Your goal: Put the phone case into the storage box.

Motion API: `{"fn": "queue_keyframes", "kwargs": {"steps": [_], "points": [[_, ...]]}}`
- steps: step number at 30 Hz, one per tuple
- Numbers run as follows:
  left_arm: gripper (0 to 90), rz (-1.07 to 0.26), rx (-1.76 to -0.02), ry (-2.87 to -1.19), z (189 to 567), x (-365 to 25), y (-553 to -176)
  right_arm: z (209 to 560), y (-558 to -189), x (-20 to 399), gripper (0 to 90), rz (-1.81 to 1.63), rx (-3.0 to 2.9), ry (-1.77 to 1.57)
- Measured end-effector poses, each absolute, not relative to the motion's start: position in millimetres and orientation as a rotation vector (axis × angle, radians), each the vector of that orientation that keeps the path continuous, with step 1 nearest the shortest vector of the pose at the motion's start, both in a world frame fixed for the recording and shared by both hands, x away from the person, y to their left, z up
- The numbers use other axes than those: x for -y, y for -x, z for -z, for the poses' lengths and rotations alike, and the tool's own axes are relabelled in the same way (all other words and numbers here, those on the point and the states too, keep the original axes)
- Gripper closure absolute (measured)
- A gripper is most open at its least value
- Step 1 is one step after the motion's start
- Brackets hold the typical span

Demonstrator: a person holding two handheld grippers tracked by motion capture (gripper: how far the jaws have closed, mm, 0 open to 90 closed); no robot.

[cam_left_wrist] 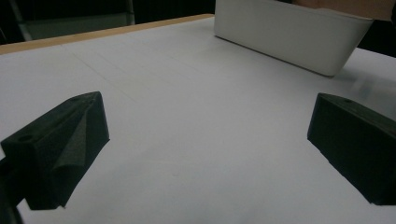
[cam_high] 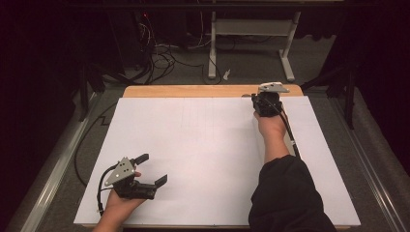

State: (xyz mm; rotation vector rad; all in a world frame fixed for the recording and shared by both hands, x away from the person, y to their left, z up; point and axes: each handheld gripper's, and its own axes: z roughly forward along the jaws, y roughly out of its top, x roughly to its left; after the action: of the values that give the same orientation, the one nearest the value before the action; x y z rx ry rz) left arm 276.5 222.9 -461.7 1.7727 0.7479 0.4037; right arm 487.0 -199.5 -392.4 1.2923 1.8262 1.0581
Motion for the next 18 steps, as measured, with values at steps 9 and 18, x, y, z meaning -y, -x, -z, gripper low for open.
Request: {"fn": "queue_keyframes", "kwargs": {"steps": [9, 18], "points": [[0.2, -0.403, -0.748, -1.774, 462.0, -223.6, -276.8, 395.2, -490.4, 202.7, 90.0, -1.053, -1.804, -1.308], [0.2, -0.403, -0.747, -1.776, 462.1, -223.2, -276.7, 395.4, -492.9, 204.0, 90.0, -1.057, -1.801, -1.306]]}}
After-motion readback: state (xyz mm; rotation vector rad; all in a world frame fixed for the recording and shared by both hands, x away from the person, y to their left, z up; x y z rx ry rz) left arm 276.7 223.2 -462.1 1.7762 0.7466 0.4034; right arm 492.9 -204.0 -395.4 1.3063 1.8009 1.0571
